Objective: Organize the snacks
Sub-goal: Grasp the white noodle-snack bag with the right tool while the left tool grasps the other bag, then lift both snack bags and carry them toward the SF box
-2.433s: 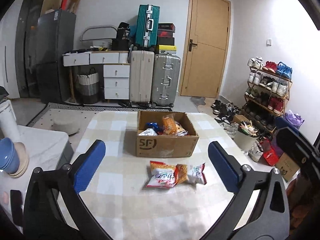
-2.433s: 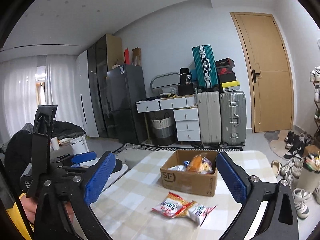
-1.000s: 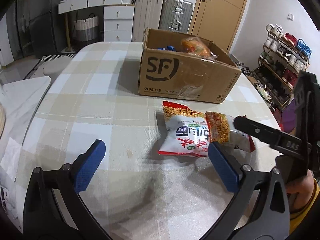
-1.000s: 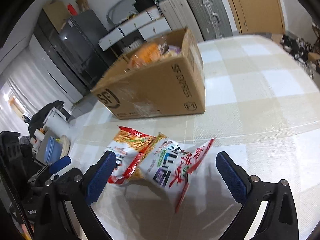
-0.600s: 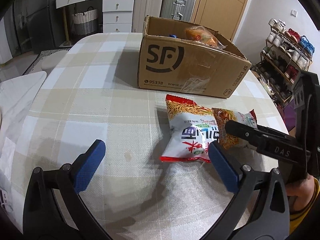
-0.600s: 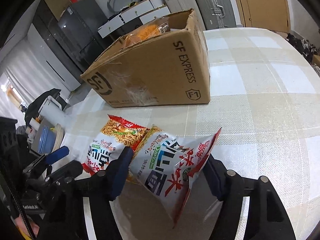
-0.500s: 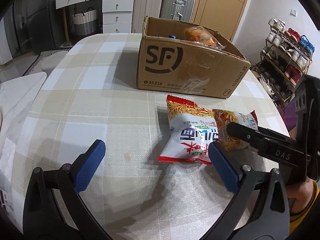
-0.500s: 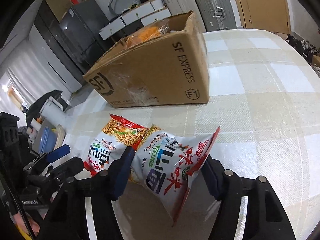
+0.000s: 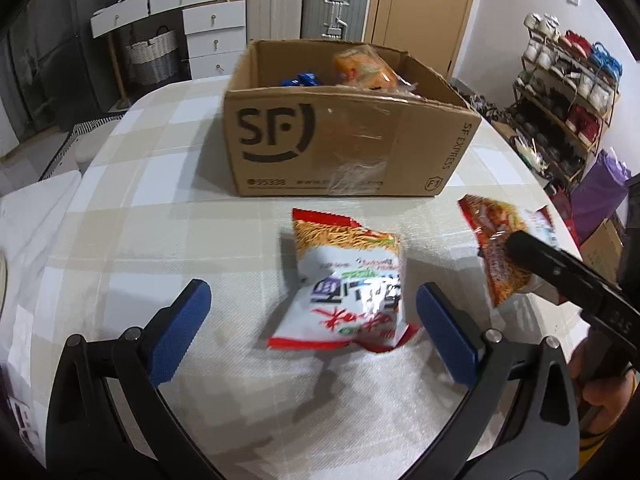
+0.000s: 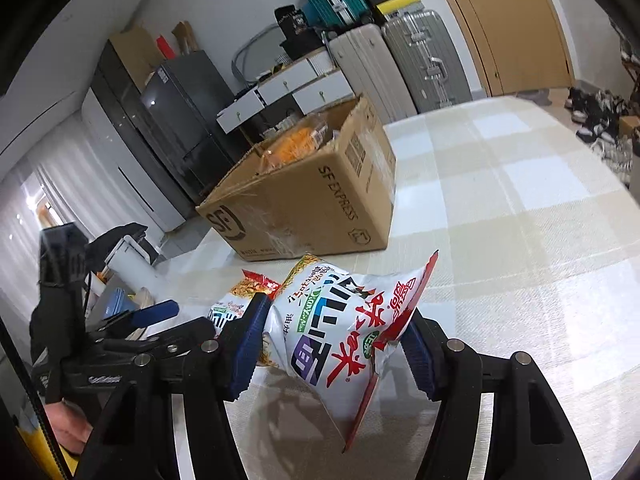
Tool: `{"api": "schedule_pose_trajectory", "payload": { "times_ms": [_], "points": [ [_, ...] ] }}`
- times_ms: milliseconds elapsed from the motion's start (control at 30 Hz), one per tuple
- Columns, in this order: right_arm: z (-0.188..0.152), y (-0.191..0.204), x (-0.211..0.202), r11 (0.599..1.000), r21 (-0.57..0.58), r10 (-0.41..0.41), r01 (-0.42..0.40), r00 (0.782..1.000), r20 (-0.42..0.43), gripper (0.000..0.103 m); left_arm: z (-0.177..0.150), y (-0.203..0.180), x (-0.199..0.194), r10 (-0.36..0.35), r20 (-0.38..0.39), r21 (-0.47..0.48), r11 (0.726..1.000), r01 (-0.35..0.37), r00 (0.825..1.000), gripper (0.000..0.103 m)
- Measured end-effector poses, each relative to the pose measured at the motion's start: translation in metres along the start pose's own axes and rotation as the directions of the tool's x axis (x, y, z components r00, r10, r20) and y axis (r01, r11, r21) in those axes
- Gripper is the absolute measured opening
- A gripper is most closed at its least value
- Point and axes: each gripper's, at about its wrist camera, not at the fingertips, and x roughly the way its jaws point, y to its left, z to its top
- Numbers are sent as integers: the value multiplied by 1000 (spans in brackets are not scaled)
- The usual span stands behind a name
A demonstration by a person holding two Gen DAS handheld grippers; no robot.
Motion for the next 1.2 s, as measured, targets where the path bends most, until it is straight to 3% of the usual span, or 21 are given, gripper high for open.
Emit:
{"api": "schedule_pose_trajectory", "payload": {
  "times_ms": [200, 300, 433, 600, 667, 700, 833, 933, 1200],
  "points": [
    [-2, -7, -14, 1000, 9, 15, -15, 999, 35, 64, 10, -8, 32, 0, -60, -4, 1000, -1, 998, 102],
    [-5, -13, -15, 1000, 25, 15, -15, 999, 38, 64, 9, -7, 48, 51, -98, -9, 999, -53, 994, 102],
    [-6, -16, -14, 999, 35, 19, -20, 999, 39, 64, 9, -7, 52, 24, -95, -10, 1000, -25, 995, 99],
    [-8, -20, -10, 996, 67, 51, -53, 998, 28, 64, 9, -7, 52, -31, -75, -1, 1000, 31, 997, 83],
    [-9, -24, -7, 996, 79, 48, -50, 999, 18, 64, 9, -9, 50, -55, -73, 0, 998, 55, 996, 59],
    [-9, -24, -6, 995, 84, 50, -51, 999, 14, 64, 9, -11, 49, -54, -71, 5, 998, 55, 996, 58],
    [-10, -21, -7, 996, 65, 58, -60, 998, 25, 64, 2, -16, 39, -73, -62, 14, 997, 74, 995, 49],
    [-10, -19, -6, 996, 61, 65, -66, 997, 29, 64, -3, -15, 23, -79, -55, 5, 997, 79, 995, 48],
    [-17, -3, -29, 997, 34, 69, -72, 994, 85, 64, -15, -20, -50, -100, 51, 22, 995, 99, 994, 48]
  ]
}}
